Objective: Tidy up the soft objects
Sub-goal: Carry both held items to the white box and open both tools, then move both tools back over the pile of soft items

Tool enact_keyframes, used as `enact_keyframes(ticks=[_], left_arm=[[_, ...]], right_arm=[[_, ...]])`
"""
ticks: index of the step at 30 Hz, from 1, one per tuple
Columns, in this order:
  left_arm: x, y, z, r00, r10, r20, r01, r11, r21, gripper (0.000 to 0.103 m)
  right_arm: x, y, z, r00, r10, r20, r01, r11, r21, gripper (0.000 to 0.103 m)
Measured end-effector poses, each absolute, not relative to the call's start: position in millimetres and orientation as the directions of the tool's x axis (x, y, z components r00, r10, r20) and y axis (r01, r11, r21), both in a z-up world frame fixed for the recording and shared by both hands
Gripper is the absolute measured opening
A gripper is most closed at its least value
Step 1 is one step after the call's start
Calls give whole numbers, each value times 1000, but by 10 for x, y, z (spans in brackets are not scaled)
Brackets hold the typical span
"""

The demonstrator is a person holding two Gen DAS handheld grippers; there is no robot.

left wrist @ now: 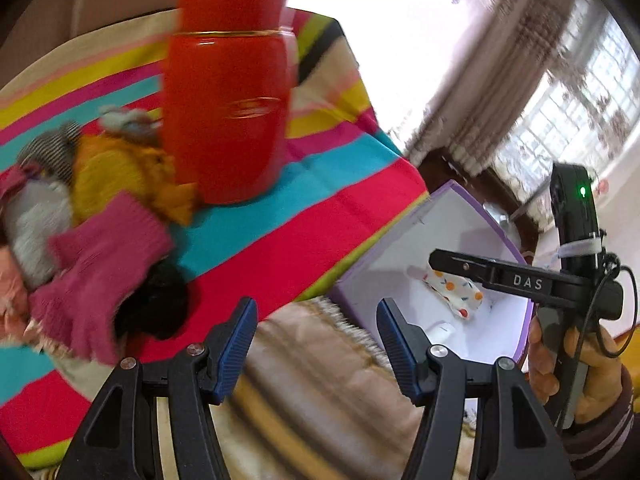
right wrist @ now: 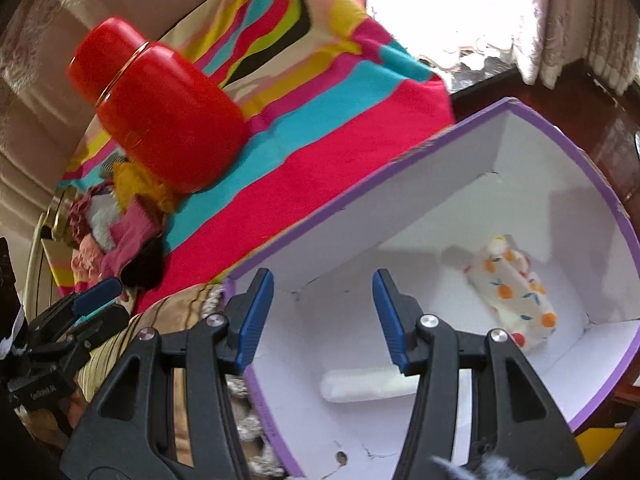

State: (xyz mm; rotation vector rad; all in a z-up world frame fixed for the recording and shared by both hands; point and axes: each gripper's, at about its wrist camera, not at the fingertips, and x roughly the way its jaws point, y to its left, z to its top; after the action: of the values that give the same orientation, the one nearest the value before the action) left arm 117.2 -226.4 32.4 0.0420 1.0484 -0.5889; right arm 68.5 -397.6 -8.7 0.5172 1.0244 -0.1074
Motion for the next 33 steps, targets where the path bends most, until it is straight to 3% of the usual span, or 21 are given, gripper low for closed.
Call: enact_keyframes(ticks=[18, 33], left_arm=[[1301, -753, 385, 502, -400, -767, 192, 916, -352, 63], [1341, 71, 388, 596, -342, -726, 28, 913, -407, 63]], right_arm=[[1134, -3035, 35, 487, 215, -847, 156, 932, 326, 56], [1533, -2289, 56, 462, 262, -847, 15, 953, 303, 56]])
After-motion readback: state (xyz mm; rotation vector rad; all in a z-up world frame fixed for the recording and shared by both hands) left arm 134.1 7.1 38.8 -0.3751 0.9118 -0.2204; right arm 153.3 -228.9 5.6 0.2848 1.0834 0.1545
